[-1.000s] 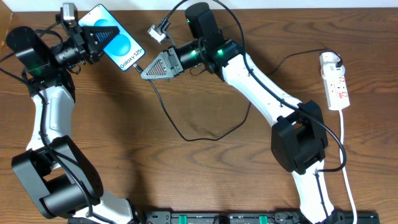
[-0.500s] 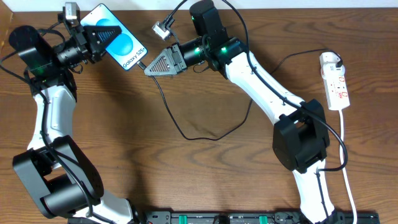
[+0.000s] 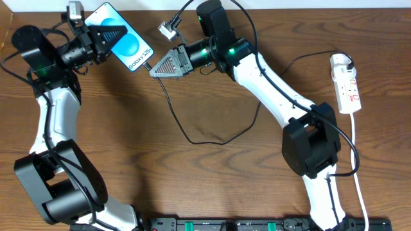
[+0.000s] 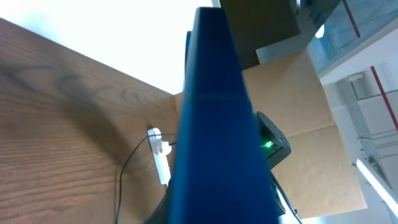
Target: Plug charger to phone and switch on socket
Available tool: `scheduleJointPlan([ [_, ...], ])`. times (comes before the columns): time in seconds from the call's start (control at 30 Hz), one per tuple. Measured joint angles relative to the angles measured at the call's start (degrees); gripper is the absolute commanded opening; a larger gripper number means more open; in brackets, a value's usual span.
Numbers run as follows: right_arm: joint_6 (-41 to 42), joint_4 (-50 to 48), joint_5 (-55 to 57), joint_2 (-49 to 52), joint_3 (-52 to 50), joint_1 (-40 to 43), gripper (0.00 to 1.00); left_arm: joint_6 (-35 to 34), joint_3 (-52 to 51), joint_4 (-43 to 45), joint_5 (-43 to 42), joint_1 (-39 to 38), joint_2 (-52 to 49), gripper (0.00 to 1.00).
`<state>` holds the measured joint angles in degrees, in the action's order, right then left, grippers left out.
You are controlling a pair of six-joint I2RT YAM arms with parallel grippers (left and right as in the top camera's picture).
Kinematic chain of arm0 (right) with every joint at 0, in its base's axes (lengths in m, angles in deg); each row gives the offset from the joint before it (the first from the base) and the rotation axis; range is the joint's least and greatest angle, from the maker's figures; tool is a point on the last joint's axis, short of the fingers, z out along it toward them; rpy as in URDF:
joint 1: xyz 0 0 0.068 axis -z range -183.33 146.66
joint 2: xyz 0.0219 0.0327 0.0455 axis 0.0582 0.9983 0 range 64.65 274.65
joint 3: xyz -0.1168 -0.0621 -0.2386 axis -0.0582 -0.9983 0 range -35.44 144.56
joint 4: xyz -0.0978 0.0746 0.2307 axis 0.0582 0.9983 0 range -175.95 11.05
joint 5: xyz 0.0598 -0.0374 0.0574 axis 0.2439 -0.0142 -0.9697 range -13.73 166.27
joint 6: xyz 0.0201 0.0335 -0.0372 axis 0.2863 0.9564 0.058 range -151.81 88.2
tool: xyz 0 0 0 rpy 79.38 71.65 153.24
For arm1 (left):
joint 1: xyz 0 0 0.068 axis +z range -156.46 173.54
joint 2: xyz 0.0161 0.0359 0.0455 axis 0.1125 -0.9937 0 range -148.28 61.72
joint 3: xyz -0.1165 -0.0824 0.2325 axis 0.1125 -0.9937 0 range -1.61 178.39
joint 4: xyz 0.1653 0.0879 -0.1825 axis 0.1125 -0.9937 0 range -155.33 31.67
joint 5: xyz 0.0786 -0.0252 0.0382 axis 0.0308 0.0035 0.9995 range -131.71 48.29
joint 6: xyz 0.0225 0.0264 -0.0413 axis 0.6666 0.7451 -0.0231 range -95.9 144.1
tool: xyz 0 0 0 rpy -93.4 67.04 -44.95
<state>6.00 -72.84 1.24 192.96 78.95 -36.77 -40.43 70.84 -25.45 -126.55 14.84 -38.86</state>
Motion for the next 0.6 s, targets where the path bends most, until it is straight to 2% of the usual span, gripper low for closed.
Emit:
scheduleJointPlan([
  [0.27, 0.0, -0.07, 0.5, 0.0, 0.0, 0.48, 0.03, 0.5, 0.0, 0.13, 1.11, -0.85, 0.0, 0.07],
  [0.3, 0.02, -0.07, 0.52, 0.0, 0.0, 0.48, 0.12, 0.5, 0.0, 0.13, 1.16, -0.9, 0.0, 0.08],
  [0.37, 0.11, -0.48, 1.73, 0.0, 0.0, 0.48, 0.51, 0.52, 0.0, 0.04, 0.66, -0.98, 0.0, 0.07],
  [0.4, -0.07, -0.57, 2.62, 0.0, 0.02, 0.46, 0.81, 0.46, 0.0, -0.09, -0.13, -1.31, 0.0, 0.08],
  [0.43, -0.09, -0.72, 3.1, -0.02, 0.02, 0.46, 0.95, 0.46, 0.0, -0.17, -0.83, -1.73, 0.0, 0.07],
  [0.47, -0.11, -0.76, 4.17, -0.02, 0.02, 0.48, 0.99, 0.48, 0.0, -0.17, -1.14, -1.95, 0.0, 0.07],
  [0.6, -0.57, -0.9, 4.81, -0.02, 0.02, 0.94, 0.99, 0.61, 0.0, -0.2, -3.39, -2.93, 0.0, 0.07],
])
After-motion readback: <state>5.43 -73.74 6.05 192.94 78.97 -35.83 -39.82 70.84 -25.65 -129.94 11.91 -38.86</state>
